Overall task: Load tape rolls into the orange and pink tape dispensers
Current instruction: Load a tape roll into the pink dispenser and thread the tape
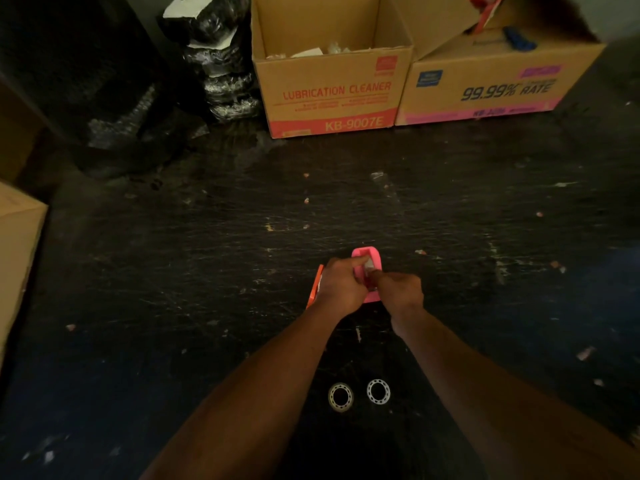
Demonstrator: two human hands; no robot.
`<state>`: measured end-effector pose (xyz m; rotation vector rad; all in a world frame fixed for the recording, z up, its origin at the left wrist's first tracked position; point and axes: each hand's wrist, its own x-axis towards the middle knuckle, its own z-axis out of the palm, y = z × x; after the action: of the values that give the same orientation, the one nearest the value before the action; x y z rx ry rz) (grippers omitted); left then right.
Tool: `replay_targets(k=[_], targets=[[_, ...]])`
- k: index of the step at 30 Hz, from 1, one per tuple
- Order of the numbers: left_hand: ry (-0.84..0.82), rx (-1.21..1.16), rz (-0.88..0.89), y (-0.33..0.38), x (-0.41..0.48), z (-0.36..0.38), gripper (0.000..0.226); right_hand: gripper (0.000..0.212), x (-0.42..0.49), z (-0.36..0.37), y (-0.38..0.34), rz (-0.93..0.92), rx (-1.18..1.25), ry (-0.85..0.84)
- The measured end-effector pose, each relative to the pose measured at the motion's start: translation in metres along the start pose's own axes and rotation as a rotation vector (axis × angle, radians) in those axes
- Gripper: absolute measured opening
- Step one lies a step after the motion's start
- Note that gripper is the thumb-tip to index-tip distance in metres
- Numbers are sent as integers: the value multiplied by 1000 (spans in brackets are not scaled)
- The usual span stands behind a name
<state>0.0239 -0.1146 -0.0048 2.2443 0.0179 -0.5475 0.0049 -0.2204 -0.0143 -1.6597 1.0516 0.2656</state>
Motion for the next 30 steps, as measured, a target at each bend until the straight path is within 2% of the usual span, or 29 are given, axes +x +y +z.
replay_targets(k=[2, 6, 16, 19, 22, 26, 30], targets=[[1, -28, 4, 0, -2, -1, 42, 33, -2, 4, -4, 44, 45, 2], [-4, -65, -11, -1, -3, -2, 44, 26, -4, 8, -11, 126, 103, -18], [-19, -108, -44, 10, -11, -7, 35, 26, -11, 5, -4, 74, 133, -38], [-12, -70, -51, 13, -12, -8, 40, 18, -19, 3, 4, 71, 144, -18], [-11, -32, -75, 15, -13, -8, 46, 24, -24, 0, 14, 36, 147, 13], [-21, -25, -84, 15, -12, -7, 47, 21, -29, -3, 22, 19, 120, 32], [-34, -26, -71, 13, -12, -7, 55, 24, -22, 1, 39, -39, 19, 70]])
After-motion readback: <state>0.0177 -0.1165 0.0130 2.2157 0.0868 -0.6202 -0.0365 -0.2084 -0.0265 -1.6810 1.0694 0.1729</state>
